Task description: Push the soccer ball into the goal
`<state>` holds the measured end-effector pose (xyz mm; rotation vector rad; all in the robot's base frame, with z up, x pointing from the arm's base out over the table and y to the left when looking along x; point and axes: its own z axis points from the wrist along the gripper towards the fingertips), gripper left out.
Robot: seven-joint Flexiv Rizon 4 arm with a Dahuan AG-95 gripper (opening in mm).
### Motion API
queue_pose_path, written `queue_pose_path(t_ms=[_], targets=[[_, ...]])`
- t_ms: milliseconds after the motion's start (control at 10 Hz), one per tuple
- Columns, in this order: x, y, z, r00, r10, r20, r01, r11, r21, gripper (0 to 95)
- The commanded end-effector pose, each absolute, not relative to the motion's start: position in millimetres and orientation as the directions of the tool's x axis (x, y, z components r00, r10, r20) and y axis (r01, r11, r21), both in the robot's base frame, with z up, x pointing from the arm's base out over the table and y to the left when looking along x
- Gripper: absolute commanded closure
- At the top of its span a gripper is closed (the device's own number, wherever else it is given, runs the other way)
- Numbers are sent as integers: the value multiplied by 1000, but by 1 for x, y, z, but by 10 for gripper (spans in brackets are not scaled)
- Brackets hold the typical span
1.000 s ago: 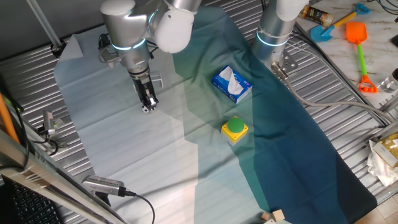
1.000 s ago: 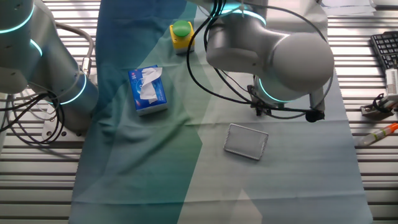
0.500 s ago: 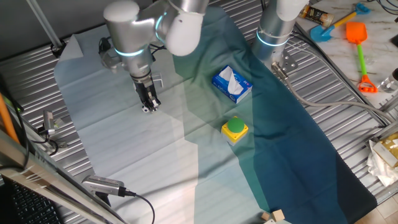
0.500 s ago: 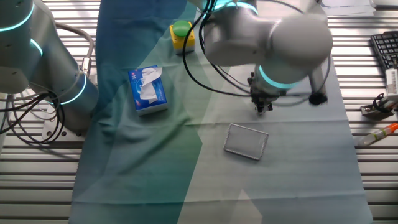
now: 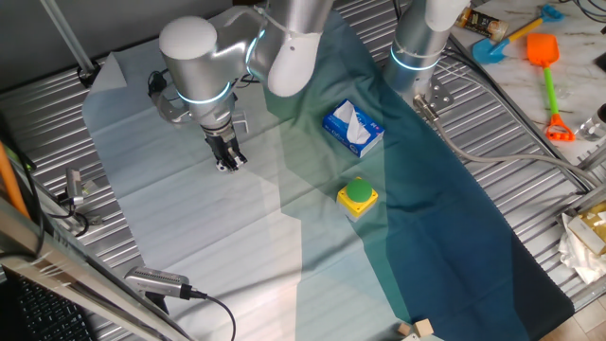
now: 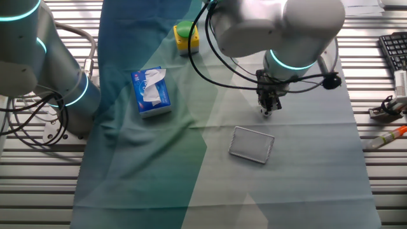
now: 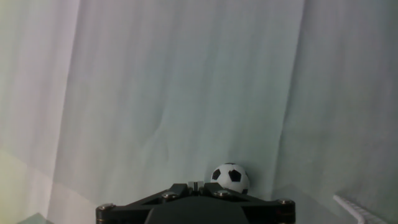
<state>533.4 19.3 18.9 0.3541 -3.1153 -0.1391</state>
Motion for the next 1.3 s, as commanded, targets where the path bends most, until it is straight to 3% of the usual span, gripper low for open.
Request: queue_pose_path(t_ms=[100, 1300], targets=[[534, 21, 19, -982, -191, -15, -191, 972, 136, 950], [534, 21, 19, -982, -186, -4, -185, 972, 145, 950]])
